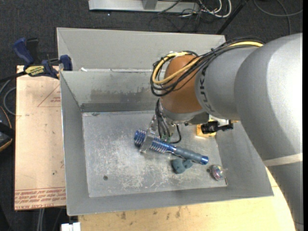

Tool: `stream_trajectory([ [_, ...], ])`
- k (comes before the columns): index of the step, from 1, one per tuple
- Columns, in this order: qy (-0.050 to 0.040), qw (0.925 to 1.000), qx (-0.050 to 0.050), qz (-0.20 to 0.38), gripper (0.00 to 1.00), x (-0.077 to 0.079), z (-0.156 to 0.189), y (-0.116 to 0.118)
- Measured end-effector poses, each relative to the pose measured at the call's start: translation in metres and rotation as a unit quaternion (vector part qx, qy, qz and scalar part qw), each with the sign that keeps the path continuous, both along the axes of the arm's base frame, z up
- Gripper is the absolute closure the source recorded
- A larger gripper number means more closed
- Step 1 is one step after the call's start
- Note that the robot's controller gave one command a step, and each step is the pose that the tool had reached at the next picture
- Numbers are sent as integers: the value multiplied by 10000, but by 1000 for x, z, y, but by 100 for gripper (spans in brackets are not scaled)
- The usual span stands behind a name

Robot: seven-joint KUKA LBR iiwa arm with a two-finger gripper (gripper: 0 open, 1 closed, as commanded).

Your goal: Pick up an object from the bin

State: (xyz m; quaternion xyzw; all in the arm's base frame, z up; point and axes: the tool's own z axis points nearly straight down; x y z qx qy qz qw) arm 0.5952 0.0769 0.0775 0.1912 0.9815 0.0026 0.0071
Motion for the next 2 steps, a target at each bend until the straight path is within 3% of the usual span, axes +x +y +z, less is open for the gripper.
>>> stream_trajectory([
  [2,34,10000,-1,16,100,3,118,1],
])
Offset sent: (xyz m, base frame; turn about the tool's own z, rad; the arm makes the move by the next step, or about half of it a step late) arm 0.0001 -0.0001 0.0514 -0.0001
